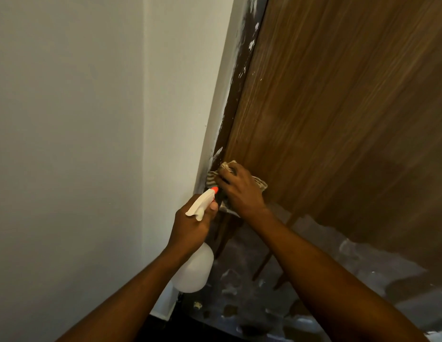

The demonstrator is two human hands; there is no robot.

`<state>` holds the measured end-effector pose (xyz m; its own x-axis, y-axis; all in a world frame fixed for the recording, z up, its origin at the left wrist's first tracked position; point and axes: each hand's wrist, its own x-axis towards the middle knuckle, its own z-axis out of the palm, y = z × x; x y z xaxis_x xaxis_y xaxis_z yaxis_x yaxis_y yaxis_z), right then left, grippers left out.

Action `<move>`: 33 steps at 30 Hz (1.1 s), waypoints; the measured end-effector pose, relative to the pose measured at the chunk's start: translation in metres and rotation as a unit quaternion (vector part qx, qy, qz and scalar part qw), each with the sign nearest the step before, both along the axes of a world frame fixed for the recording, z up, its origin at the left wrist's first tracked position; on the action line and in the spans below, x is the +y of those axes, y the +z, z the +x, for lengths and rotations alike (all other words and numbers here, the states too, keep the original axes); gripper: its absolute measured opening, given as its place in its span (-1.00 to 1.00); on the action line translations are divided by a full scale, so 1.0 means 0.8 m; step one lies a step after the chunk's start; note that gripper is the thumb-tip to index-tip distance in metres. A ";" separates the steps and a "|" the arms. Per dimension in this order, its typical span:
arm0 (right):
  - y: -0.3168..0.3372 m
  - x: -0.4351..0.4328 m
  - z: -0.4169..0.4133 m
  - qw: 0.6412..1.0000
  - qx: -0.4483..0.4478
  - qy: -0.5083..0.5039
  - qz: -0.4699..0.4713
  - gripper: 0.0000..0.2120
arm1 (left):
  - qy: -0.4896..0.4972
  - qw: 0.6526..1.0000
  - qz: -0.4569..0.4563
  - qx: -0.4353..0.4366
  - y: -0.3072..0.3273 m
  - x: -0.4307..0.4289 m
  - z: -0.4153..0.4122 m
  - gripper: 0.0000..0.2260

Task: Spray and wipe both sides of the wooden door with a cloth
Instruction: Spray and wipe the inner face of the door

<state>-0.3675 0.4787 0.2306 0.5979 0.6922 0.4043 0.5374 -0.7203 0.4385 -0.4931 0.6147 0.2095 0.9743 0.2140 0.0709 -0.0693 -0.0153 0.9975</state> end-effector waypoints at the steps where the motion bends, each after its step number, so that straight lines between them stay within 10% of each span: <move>1: -0.001 -0.008 -0.001 1.000 -0.011 0.011 0.007 -0.56 | -0.003 1.000 0.006 -0.001 -0.001 0.001 0.000 -0.50; 14: -0.033 -0.002 -0.025 0.998 0.020 -0.017 -0.056 -0.62 | 0.016 0.998 0.028 0.047 -0.001 0.000 -0.009 -0.37; 33: -0.052 0.006 -0.058 0.976 0.121 -0.154 0.095 -0.55 | 0.021 0.995 0.071 0.060 0.007 0.009 -0.011 -0.38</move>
